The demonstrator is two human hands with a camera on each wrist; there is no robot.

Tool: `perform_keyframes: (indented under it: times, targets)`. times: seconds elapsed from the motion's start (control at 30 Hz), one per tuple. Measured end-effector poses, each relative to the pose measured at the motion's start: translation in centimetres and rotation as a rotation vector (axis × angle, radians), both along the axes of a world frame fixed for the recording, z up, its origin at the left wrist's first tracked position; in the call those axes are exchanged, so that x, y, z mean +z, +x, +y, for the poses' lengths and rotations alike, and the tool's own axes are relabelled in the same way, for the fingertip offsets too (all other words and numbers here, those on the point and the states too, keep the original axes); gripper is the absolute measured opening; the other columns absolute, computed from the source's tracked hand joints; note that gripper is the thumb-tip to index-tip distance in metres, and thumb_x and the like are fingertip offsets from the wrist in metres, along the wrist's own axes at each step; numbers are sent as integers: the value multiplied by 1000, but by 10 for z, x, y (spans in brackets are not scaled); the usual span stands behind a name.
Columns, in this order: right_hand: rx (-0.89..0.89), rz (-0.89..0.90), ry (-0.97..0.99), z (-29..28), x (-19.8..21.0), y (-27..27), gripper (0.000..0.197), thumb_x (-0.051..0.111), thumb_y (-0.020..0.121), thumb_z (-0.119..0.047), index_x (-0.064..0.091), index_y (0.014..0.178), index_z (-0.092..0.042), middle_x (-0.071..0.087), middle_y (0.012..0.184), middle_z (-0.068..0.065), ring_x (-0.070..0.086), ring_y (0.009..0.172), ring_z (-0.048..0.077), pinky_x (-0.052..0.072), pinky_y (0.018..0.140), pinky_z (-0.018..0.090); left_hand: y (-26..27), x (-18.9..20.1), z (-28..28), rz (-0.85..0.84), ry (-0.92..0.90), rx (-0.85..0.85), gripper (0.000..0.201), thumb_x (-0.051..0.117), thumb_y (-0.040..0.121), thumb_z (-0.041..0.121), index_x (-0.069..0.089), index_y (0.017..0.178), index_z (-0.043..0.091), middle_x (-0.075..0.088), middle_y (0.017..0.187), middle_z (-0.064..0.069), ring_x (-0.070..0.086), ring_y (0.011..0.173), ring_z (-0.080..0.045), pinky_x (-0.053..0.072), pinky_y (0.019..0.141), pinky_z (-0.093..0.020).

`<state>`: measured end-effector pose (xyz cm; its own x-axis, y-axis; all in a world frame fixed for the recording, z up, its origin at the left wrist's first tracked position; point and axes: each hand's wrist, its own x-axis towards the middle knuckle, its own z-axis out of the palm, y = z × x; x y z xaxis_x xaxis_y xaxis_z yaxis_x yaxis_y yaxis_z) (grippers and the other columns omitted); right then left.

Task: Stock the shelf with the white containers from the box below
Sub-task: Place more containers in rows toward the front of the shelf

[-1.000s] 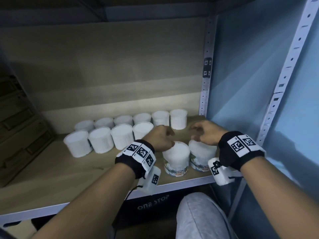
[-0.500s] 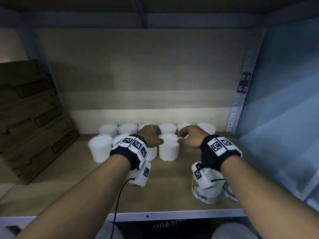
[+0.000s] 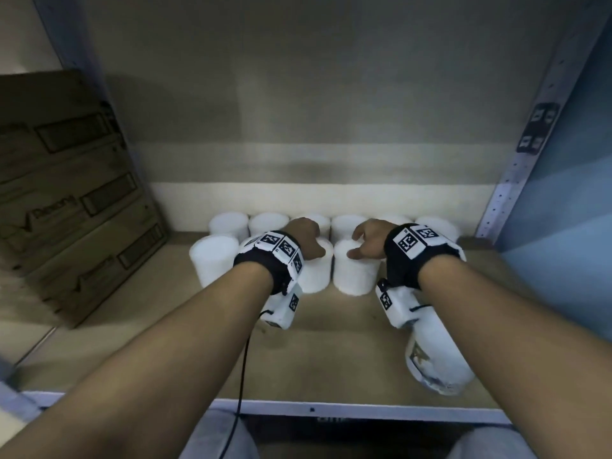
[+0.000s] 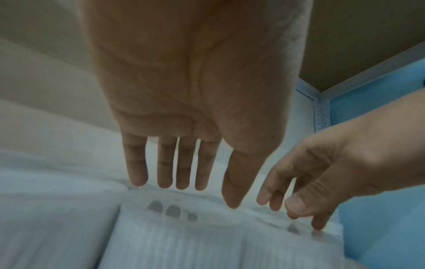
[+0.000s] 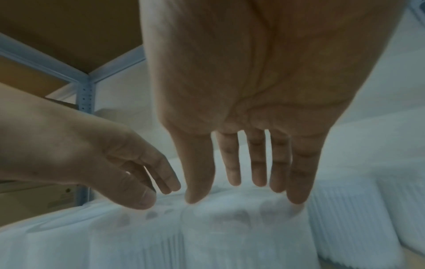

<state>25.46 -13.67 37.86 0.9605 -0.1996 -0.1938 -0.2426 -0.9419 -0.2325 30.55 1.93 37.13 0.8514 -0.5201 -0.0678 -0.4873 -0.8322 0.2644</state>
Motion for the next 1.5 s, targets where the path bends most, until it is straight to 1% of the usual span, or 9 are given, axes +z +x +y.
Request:
perform_keyframes:
  times: [0.33, 0.57, 0.7, 0.83, 0.97, 1.07, 1.3, 1.37, 1.5]
  targets:
    - [27, 25, -139, 2, -8, 13, 56, 74, 76, -42, 56, 120, -11, 58, 127, 9, 57, 114, 28, 47, 99, 38, 11, -16, 2, -30, 14, -19, 54, 61, 89, 36, 50, 134, 9, 48, 140, -10, 46, 129, -24, 35, 105, -29]
    - [101, 60, -118, 0, -3, 11, 51, 73, 81, -15, 53, 128, -12, 51, 136, 7, 53, 121, 25, 43, 97, 31, 15, -22, 3, -34, 8, -18, 54, 61, 88, 36, 50, 134, 9, 48, 139, -10, 46, 128, -25, 35, 105, -30]
    - [131, 71, -80, -3, 2, 7, 51, 68, 80, 3, 57, 128, -14, 52, 136, 5, 53, 121, 22, 42, 85, 23, 15, -25, 3, -31, 17, -15, 54, 61, 88, 36, 50, 134, 10, 46, 139, -10, 45, 129, -25, 35, 107, -32]
    - [142, 86, -49, -4, 2, 4, 54, 65, 80, 8, 61, 126, -18, 52, 135, 4, 53, 122, 22, 41, 85, 22, 14, -27, 2, -28, 32, -13, 54, 61, 88, 35, 48, 135, 11, 44, 141, -9, 44, 130, -26, 36, 108, -33]
    - [74, 18, -68, -5, 3, 7, 37, 61, 87, -13, 60, 125, -14, 55, 134, 6, 53, 121, 23, 43, 94, 25, 13, -28, 2, -29, 14, -1, 53, 62, 88, 34, 48, 135, 13, 44, 142, -8, 43, 131, -25, 36, 108, -33]
    - [36, 67, -147, -8, -5, 9, 55, 63, 86, -42, 53, 130, -11, 53, 136, 9, 53, 123, 27, 43, 103, 34, 13, -29, 2, -27, 4, 3, 53, 63, 87, 33, 49, 134, 12, 45, 141, -8, 44, 130, -25, 36, 107, -33]
    - [82, 96, -228, -3, -5, 9, 65, 67, 82, -44, 47, 133, -9, 49, 137, 12, 52, 122, 28, 44, 102, 35, 13, -30, 2, -29, -2, 10, 51, 62, 88, 32, 50, 133, 13, 44, 142, -7, 43, 130, -26, 36, 108, -34]
    - [102, 110, -251, -3, -4, 9, 63, 71, 80, -40, 48, 132, -12, 49, 137, 9, 53, 120, 27, 45, 101, 34, 14, -31, 2, -29, -4, 9, 51, 62, 88, 33, 50, 133, 13, 44, 142, -8, 42, 130, -26, 36, 108, -35]
    - [126, 141, -217, -6, 1, 9, 60, 63, 86, -7, 43, 141, -14, 43, 146, 8, 46, 130, 24, 40, 98, 26, 14, -32, 3, -23, 0, 8, 51, 62, 88, 33, 50, 133, 13, 44, 141, -7, 43, 130, -26, 37, 108, -36]
